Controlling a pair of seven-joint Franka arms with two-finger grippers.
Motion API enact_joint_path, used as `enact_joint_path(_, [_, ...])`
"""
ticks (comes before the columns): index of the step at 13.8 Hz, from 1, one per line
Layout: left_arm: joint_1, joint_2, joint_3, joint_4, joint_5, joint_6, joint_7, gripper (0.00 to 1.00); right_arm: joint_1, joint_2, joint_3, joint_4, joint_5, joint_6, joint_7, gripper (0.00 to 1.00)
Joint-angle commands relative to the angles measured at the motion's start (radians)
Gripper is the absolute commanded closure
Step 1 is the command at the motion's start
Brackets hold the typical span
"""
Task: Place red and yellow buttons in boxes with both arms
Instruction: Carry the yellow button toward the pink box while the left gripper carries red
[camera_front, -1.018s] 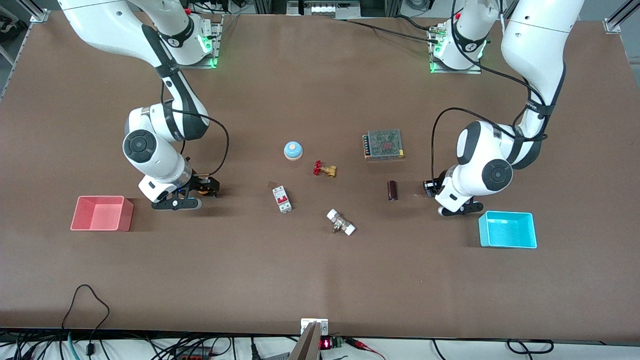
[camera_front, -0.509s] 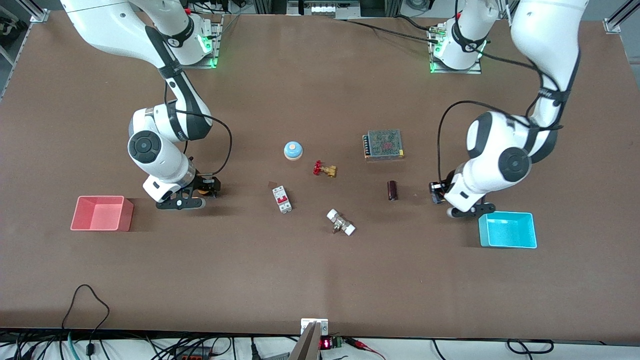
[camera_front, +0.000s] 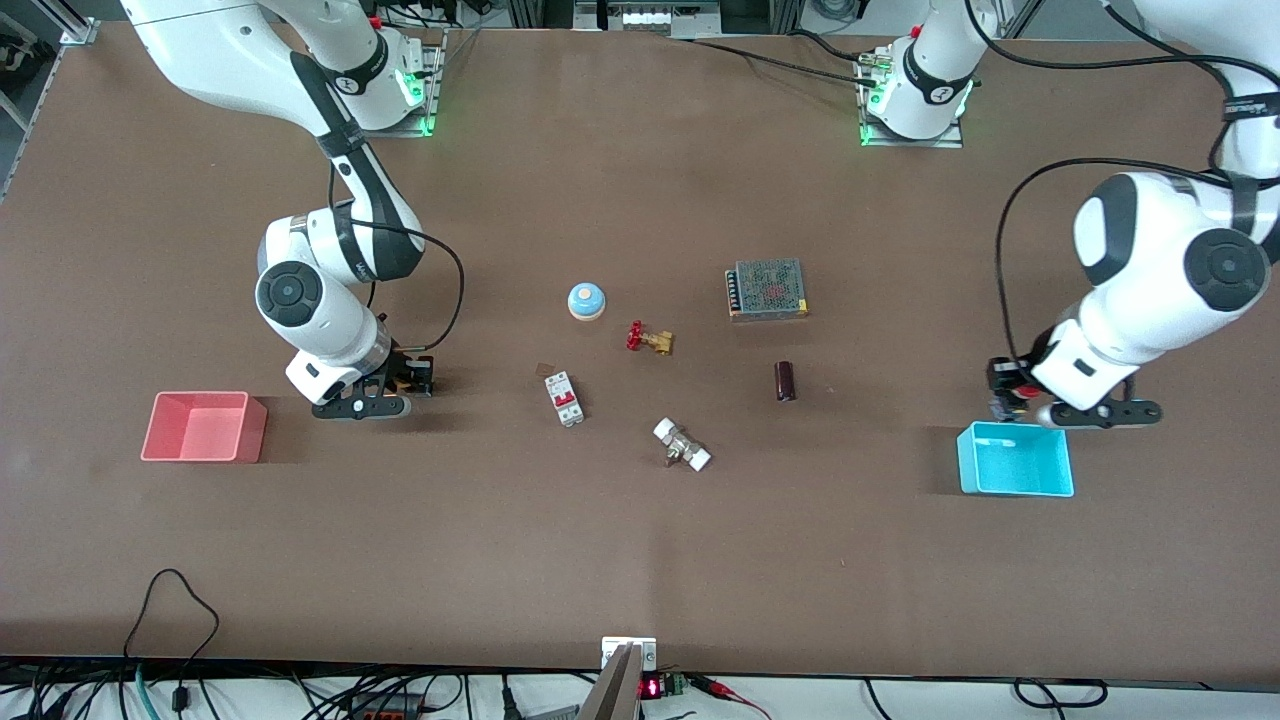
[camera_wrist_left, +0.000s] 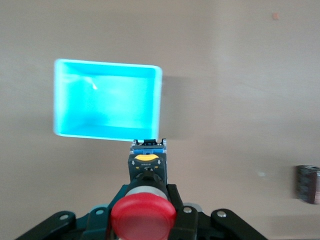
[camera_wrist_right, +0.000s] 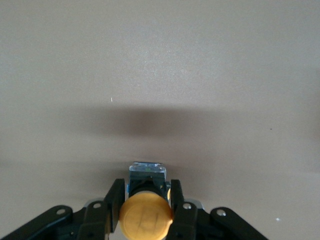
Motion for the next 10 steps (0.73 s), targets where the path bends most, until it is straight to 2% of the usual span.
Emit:
enact_joint_path(1, [0.038,0.042,-0.008,0.062,0.059,-0.012,0.043,0.79,0.005,0.002,-0.004,0.003,-0.012,0.007,0.006,0.62])
enact_joint_path(4, [0.068,0.102,-0.008,0.13,0.079,-0.009,0.057,0.79,0.005,0.002,-0.004,0.004,-0.012,0.005,0.002,0.65])
enact_joint_path(7, [0.097,0.189,-0.008,0.219,0.071,-0.002,0.15,0.79,0.004,0.002,-0.004,0.012,-0.012,0.004,-0.008,0.65])
enact_joint_path(10, [0.103,0.257,-0.011,0.249,0.056,-0.002,0.14,0.8,0.001,-0.007,-0.004,0.032,-0.012,-0.007,-0.023,0.65])
